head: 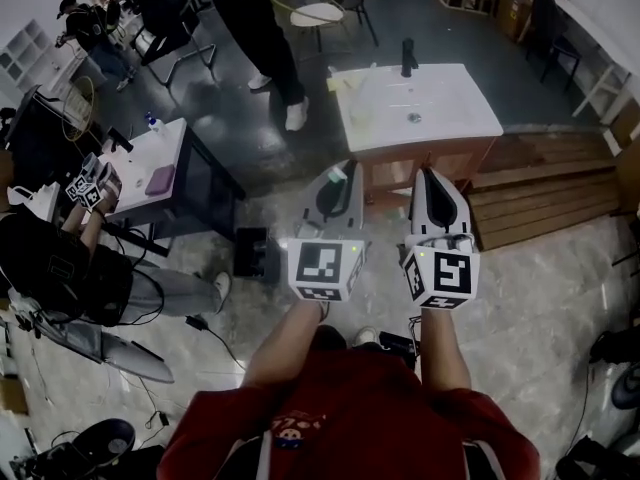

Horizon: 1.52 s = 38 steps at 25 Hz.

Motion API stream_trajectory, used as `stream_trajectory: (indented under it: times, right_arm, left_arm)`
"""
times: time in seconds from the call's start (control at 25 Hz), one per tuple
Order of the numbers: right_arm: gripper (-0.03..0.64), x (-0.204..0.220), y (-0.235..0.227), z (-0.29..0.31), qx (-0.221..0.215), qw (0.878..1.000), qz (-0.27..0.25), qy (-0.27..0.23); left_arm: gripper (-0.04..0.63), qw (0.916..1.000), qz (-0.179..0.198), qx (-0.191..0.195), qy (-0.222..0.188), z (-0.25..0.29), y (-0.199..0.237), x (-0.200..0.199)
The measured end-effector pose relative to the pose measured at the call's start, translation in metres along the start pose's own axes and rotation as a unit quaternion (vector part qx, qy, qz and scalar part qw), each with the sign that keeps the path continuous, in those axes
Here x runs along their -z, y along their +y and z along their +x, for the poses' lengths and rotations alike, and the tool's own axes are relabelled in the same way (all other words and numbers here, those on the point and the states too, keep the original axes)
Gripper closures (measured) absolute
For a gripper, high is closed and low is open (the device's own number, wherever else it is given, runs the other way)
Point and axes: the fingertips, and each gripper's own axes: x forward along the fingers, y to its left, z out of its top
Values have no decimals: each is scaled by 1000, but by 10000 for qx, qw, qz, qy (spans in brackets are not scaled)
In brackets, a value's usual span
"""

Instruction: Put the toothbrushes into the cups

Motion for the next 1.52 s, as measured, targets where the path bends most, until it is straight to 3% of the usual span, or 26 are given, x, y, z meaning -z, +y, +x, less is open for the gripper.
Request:
stream_trajectory:
  times: [0.6, 1.52]
  right_arm:
    - [588, 32, -24, 58, 85, 9998, -81, 134]
    - [588, 67, -6, 254, 288, 9987, -295, 301]
  left_arm:
    - [565, 9998, -158, 98, 21, 70, 24, 28]
    - [565, 9979, -524, 369, 6, 214, 164, 57]
